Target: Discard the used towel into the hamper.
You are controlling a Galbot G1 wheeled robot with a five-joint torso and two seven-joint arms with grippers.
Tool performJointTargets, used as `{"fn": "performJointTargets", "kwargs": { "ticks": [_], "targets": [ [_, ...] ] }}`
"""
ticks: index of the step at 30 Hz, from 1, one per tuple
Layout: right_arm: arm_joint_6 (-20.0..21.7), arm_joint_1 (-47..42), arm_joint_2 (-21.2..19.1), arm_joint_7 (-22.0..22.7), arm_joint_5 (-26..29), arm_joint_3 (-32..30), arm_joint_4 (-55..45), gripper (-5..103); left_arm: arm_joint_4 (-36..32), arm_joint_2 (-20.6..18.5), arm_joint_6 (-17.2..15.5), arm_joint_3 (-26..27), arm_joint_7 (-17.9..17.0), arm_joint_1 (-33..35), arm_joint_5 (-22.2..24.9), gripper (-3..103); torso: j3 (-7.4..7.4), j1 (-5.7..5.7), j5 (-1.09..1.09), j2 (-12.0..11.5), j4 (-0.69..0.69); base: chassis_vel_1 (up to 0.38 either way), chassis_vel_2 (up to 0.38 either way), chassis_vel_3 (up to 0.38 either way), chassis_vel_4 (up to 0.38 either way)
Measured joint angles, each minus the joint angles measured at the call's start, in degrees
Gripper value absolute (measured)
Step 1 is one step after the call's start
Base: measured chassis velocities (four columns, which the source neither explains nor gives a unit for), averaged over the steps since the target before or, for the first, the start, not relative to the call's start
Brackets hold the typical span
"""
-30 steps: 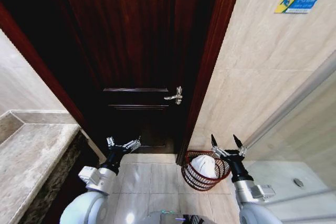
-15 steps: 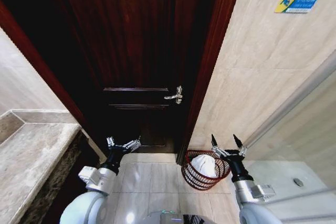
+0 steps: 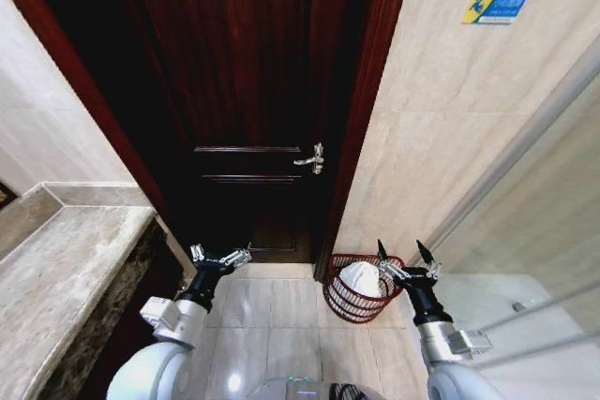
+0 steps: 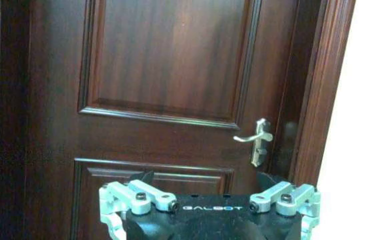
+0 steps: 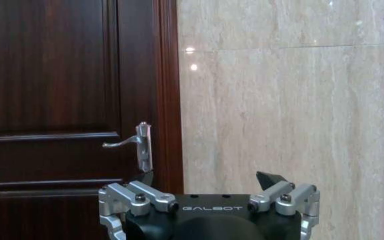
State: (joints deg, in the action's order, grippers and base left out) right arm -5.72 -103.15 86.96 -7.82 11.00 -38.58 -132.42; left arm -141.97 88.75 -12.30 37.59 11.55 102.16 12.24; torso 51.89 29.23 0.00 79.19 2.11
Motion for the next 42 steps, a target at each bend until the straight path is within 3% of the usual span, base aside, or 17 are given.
{"fn": "performJointTargets", "kwargs": {
  "ticks": [22,42],
  "targets": [
    [-0.03,-0.01,0.0,0.0,0.0,0.0,0.01,100,0.0,0.0,0.0,0.0,0.0,0.0,0.0,100,0.0,-0.01,0.0,0.0,0.0,0.096,-0.106,-0.104,0.118],
    [-0.03,0.0,0.0,0.0,0.0,0.0,0.01,100,0.0,0.0,0.0,0.0,0.0,0.0,0.0,100,0.0,0.02,0.0,0.0,0.0,0.023,-0.02,-0.017,0.02]
  ]
}}
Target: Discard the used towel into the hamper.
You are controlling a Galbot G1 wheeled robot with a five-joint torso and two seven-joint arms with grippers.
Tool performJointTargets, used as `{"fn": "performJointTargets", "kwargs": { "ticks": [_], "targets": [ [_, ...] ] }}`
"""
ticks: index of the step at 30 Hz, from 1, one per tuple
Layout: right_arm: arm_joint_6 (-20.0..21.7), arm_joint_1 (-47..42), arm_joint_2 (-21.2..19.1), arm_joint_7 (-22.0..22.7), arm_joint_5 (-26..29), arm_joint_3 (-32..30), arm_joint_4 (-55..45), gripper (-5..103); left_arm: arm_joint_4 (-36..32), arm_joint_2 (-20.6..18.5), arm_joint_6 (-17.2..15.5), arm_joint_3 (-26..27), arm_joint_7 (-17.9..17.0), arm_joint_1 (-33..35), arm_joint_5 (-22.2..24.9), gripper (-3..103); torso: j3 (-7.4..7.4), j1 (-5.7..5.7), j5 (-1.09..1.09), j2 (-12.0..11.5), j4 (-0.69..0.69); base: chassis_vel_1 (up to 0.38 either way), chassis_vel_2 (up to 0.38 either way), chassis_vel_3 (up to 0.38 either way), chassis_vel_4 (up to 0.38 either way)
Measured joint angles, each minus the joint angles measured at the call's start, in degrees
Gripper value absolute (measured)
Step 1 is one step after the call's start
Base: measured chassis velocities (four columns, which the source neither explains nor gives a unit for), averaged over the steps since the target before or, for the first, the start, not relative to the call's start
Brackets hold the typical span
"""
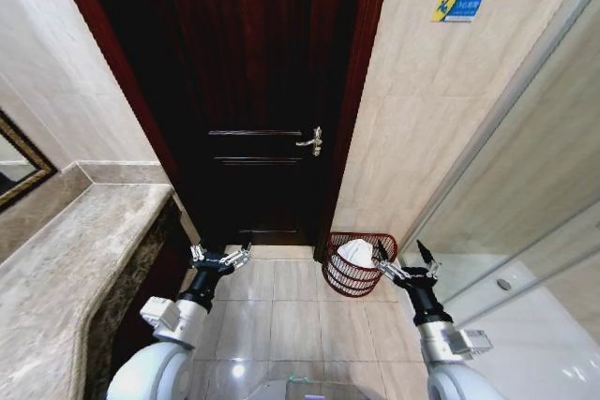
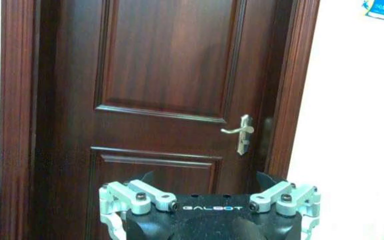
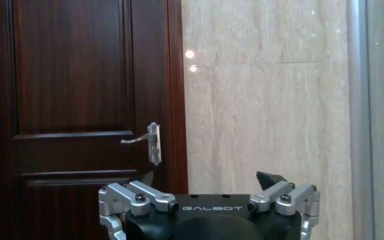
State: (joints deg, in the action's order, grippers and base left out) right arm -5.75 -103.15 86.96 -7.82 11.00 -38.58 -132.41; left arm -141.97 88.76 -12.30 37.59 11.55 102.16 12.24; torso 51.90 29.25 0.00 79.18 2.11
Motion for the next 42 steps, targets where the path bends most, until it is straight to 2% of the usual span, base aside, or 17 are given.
{"fn": "performJointTargets", "kwargs": {
  "ticks": [14,42],
  "targets": [
    [0.0,0.0,0.0,0.0,0.0,0.0,0.0,100,0.0,0.0,0.0,0.0,0.0,0.0,0.0,100,0.0,-0.01,0.0,0.0,0.0,-0.045,-0.037,-0.044,-0.042],
    [0.0,0.0,0.0,0.0,0.0,0.0,0.0,100,0.0,0.0,0.0,0.0,0.0,0.0,0.0,100,0.0,-0.02,0.0,0.0,-0.01,-0.121,-0.116,-0.116,-0.117]
  ]
}}
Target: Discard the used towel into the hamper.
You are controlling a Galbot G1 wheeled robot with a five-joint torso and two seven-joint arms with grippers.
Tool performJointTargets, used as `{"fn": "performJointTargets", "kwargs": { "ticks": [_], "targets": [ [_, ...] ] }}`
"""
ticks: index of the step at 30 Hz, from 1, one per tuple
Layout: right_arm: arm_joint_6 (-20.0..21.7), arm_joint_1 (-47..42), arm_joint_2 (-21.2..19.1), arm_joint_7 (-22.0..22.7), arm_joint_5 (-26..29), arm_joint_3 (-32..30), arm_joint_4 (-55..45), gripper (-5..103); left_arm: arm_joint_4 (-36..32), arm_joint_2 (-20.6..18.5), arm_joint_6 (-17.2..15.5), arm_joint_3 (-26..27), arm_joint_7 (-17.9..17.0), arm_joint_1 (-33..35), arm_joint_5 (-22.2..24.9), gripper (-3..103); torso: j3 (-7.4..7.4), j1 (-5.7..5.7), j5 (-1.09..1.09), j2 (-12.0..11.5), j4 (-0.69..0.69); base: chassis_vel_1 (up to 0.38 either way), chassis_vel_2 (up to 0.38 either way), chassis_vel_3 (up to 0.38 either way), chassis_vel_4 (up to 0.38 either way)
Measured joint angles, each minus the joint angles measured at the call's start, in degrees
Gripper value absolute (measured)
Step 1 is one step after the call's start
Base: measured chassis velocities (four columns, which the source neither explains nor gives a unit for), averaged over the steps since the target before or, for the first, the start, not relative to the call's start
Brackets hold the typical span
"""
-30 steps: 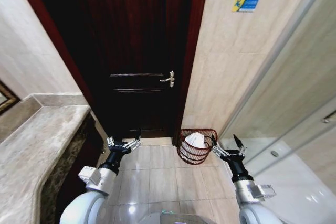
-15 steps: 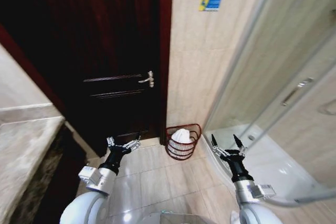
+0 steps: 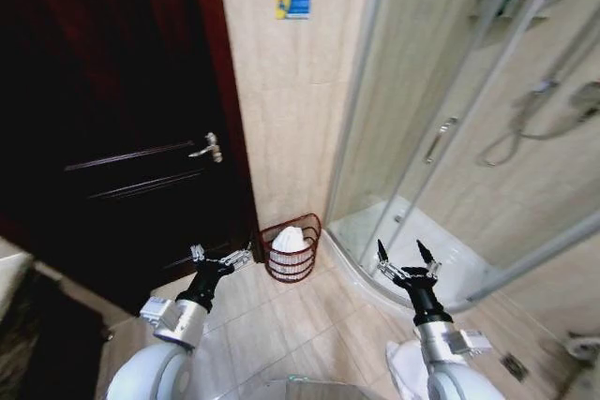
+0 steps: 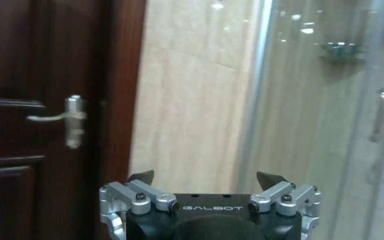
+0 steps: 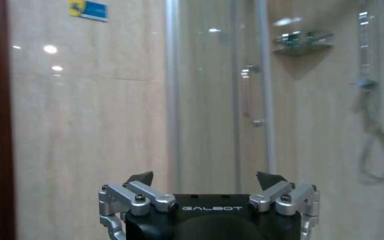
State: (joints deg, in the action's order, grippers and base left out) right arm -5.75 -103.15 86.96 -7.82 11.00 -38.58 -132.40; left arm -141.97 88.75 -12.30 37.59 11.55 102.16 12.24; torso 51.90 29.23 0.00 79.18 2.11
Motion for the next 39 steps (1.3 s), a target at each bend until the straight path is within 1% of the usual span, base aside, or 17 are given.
{"fn": "performJointTargets", "kwargs": {
  "ticks": [39],
  "targets": [
    [0.0,0.0,0.0,0.0,0.0,0.0,0.0,100,0.0,0.0,0.0,0.0,0.0,0.0,0.0,100,0.0,0.01,0.0,0.0,0.01,-0.129,-0.124,-0.129,-0.121]
  ]
}}
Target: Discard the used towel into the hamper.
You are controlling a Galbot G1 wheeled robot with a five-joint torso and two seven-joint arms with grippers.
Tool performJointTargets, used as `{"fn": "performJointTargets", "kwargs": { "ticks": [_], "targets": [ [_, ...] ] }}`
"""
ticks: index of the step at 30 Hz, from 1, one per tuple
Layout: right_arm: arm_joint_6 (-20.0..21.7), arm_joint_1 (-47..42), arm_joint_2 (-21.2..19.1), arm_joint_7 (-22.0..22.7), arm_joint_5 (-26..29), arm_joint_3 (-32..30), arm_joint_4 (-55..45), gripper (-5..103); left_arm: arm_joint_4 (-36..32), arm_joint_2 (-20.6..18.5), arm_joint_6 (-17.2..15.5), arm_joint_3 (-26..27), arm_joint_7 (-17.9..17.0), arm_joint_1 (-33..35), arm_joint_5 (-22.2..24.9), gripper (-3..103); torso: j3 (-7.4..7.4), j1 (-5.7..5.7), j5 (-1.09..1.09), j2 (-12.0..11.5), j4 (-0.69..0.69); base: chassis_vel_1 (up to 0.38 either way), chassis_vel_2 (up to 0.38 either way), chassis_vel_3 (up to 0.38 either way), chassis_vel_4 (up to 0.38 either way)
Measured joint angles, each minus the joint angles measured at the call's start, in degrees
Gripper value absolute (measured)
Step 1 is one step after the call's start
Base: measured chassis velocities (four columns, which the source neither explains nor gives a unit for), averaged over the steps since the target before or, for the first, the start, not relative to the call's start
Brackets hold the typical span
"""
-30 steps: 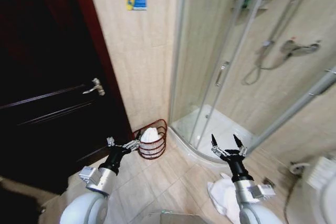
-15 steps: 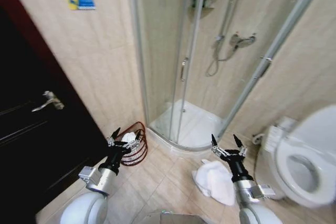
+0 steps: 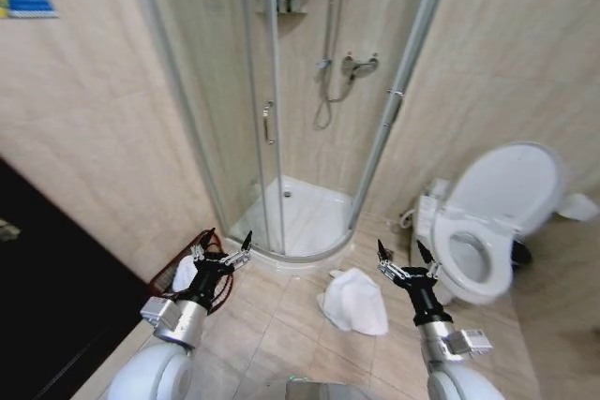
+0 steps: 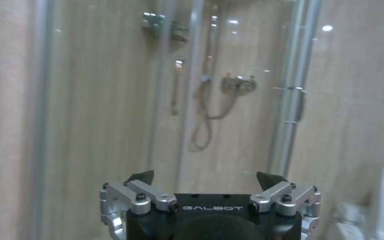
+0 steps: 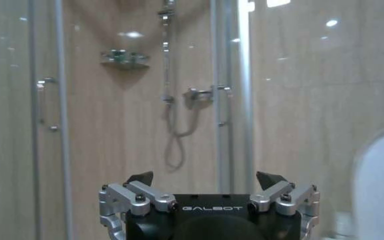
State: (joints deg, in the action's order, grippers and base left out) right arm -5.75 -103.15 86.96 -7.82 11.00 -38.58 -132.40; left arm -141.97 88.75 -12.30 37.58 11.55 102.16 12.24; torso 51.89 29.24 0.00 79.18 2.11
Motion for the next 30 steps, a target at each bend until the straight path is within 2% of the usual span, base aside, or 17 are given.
{"fn": "performJointTargets", "kwargs": {
  "ticks": [14,22,27,30],
  "targets": [
    [0.0,-0.01,0.0,0.0,0.0,-0.01,0.0,100,0.0,0.0,0.0,0.0,0.0,0.0,0.0,100,0.0,0.0,0.0,0.0,-0.02,-0.113,-0.123,-0.118,-0.109],
    [0.0,0.0,0.0,0.0,0.0,0.0,0.0,100,0.0,0.0,0.0,0.0,0.0,0.0,0.0,100,-0.02,-0.02,0.0,-0.04,0.0,-0.004,-0.008,-0.007,-0.011],
    [0.0,0.0,0.0,0.01,0.0,0.01,0.0,100,0.0,0.0,0.0,0.0,0.0,0.0,0.0,100,-0.52,-0.49,0.0,-1.04,0.0,0.0,0.0,0.0,0.0],
    [0.0,0.0,0.0,0.0,0.0,0.01,0.0,100,0.0,0.0,0.0,0.0,0.0,0.0,0.0,100,-1.33,-1.15,0.0,-2.51,-0.01,0.0,0.0,0.0,0.0]
  ]
}}
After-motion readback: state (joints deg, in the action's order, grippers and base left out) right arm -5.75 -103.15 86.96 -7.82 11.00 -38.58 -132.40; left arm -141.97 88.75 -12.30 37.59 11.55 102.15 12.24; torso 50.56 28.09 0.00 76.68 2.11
